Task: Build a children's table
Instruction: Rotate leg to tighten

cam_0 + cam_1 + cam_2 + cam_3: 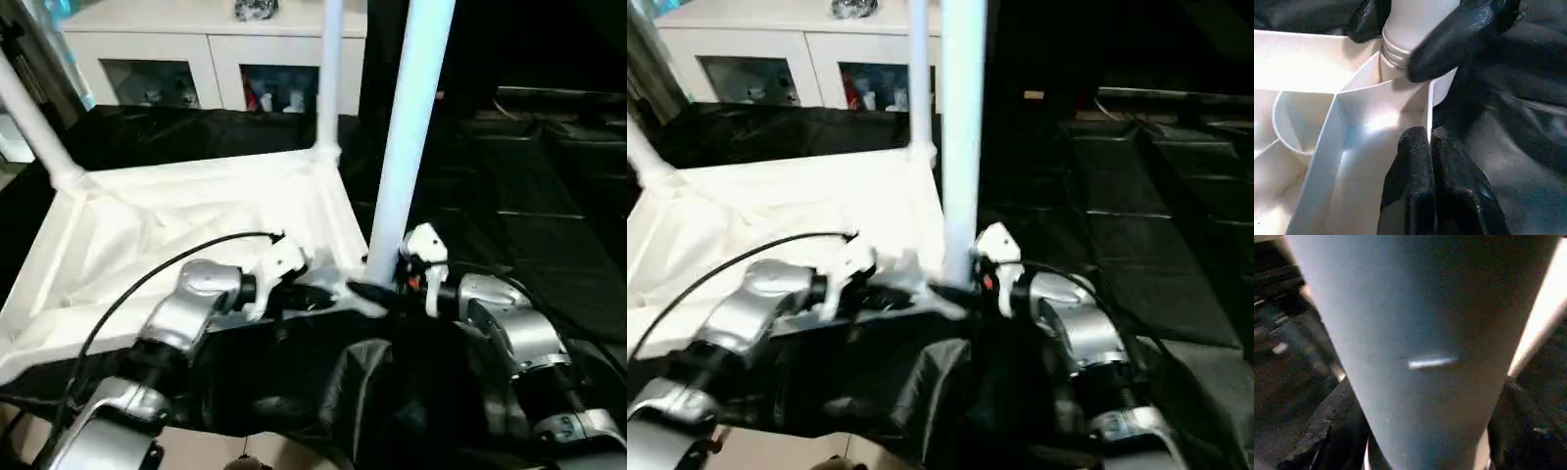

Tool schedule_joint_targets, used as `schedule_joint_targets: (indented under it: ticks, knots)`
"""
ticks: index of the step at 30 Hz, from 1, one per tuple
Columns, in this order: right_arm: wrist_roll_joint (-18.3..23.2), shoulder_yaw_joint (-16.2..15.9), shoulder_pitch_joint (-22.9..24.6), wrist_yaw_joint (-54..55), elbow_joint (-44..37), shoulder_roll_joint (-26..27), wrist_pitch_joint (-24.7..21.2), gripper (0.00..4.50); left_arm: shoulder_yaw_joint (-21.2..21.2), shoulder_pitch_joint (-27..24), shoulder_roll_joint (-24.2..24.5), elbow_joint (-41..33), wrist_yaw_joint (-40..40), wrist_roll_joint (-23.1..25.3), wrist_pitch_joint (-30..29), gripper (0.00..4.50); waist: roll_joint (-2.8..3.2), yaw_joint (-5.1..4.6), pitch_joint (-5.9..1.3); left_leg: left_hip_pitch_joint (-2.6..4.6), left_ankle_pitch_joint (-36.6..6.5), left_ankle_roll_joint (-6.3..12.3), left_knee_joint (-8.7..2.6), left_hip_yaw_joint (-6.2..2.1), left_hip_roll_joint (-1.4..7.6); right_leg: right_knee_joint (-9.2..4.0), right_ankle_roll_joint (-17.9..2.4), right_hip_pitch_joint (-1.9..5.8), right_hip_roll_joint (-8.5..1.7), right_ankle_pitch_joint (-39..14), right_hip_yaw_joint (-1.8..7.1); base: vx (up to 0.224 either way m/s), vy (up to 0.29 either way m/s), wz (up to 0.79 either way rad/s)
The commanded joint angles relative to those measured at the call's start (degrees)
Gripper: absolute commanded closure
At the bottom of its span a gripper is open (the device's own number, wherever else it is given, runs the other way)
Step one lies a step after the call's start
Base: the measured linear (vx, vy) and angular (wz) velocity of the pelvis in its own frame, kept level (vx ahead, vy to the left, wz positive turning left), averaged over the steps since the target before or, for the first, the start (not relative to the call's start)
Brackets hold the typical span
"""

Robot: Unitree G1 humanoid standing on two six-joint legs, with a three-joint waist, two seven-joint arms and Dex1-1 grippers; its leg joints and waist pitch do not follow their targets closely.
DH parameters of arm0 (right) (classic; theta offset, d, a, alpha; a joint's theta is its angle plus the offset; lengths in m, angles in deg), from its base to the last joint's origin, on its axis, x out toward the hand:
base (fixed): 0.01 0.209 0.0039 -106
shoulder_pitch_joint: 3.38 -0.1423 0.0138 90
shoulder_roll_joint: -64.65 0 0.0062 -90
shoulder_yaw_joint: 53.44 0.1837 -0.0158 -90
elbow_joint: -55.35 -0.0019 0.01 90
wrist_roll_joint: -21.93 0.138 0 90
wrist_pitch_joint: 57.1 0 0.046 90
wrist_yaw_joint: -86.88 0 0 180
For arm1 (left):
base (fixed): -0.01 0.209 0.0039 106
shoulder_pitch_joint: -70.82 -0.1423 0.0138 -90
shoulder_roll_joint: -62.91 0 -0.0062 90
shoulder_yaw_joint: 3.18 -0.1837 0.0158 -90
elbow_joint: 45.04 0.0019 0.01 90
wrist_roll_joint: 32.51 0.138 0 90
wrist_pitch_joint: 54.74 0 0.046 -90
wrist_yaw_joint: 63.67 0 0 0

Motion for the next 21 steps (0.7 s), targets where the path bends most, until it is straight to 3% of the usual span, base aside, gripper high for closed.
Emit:
schedule_joint_targets:
  ticks: [1,4,5,6,8,9,10,13,14,15,17,21]
  knots:
    - [-2.22,-1.43,-0.60,6.43,3.74,3.05,-0.71,1.80,3.08,3.41,-2.81,0.77,6.94,-1.01,1.55,4.50,-1.04,-0.50,-3.74,0.41,-11.27,2.08,-3.55,-0.11,1.13,-4.32,-10.72,2.94,-3.37,-16.03,2.16,0.000,0.000,0.00]
    - [-2.86,-0.48,-1.62,12.20,6.28,5.55,-1.13,1.81,3.42,4.61,-4.22,2.15,9.93,-0.50,1.28,4.50,-1.10,-1.08,-3.81,0.29,-11.11,2.13,-3.47,-0.15,1.08,-4.32,-10.40,3.05,-3.38,-15.57,2.24,0.000,0.000,0.00]
    - [-3.03,0.30,-2.50,15.93,7.81,7.10,-1.30,1.81,3.68,5.32,-5.00,3.10,12.07,-0.14,1.37,4.50,-0.46,-1.06,-3.87,0.35,-10.92,2.44,-3.42,-0.23,1.09,-4.25,-10.53,3.08,-3.45,-15.00,2.23,0.000,0.000,0.00]
    - [-3.53,1.06,-3.60,20.38,9.64,8.67,-1.66,1.81,3.76,5.98,-5.74,4.08,13.94,0.22,1.97,4.50,-0.39,-1.29,-3.87,0.32,-10.82,2.48,-3.38,-0.10,1.05,-4.36,-10.64,2.91,-3.34,-14.52,2.28,0.000,0.000,0.00]
    - [-3.92,2.60,-6.43,28.24,13.73,12.18,-1.27,1.81,3.88,7.21,-7.40,5.83,17.10,0.74,3.33,4.50,-0.54,-1.74,-3.83,0.36,-11.50,1.55,-3.55,-0.24,0.98,-4.42,-10.89,3.02,-3.30,-15.01,2.15,0.000,0.000,0.00]
    - [-3.92,2.60,-6.43,28.24,13.73,12.18,-1.27,1.81,3.88,7.21,-7.40,5.83,17.10,0.74,3.33,4.50,0.08,-1.75,-3.86,0.50,-11.89,1.33,-3.50,-0.28,0.98,-4.33,-11.08,2.87,-3.35,-14.98,2.16,0.000,0.000,0.00]
    - [-3.86,2.52,-6.84,28.23,14.14,12.85,-0.28,1.81,3.81,7.35,-7.70,5.95,17.12,0.71,3.55,4.50,-0.25,-1.96,-3.94,0.47,-12.39,1.39,-3.50,-0.26,0.96,-4.40,-11.14,3.00,-3.29,-14.40,2.13,0.000,0.000,0.00]
    - [-2.75,1.90,-6.56,23.30,13.19,13.49,1.01,1.81,3.68,7.33,-8.01,5.81,16.05,0.36,3.48,4.50,-0.17,-2.01,-4.07,0.29,-11.75,2.49,-3.39,-0.21,1.00,-4.16,-11.78,3.26,-3.26,-11.24,2.18,0.000,0.000,0.00]
    - [-1.57,1.78,-5.96,19.67,11.74,13.39,0.99,1.25,3.38,7.04,-7.85,5.45,14.83,0.14,3.53,4.50,-0.30,-2.03,-4.04,0.21,-11.08,3.27,-3.35,-0.15,0.98,-4.03,-12.41,3.36,-3.23,-9.80,2.15,0.000,0.000,0.00]
    - [-0.72,1.71,-5.40,17.40,10.43,12.98,0.54,1.11,3.13,6.65,-7.55,4.95,13.60,-0.14,3.41,4.50,-0.23,-2.01,-4.03,0.18,-11.17,3.44,-3.32,-0.16,0.96,-4.02,-12.54,3.42,-3.26,-9.82,2.14,0.000,0.000,0.00]
    - [0.03,1.66,-4.87,15.53,9.19,12.54,0.04,1.02,2.87,6.26,-7.23,4.44,12.42,-0.40,3.30,4.50,-0.32,-1.81,-4.10,0.16,-10.63,4.40,-3.25,-0.14,1.03,-3.95,-12.72,3.58,-3.27,-9.04,2.14,0.000,0.000,0.00]
    - [-0.78,-1.84,-2.74,8.38,5.24,8.16,1.34,0.76,1.84,4.80,-5.72,3.09,7.64,-1.00,3.79,4.50,-0.27,-1.69,-3.98,0.15,-11.01,4.73,-3.27,-0.13,1.22,-3.95,-13.18,3.58,-3.28,-9.23,2.09,0.000,0.000,0.00]
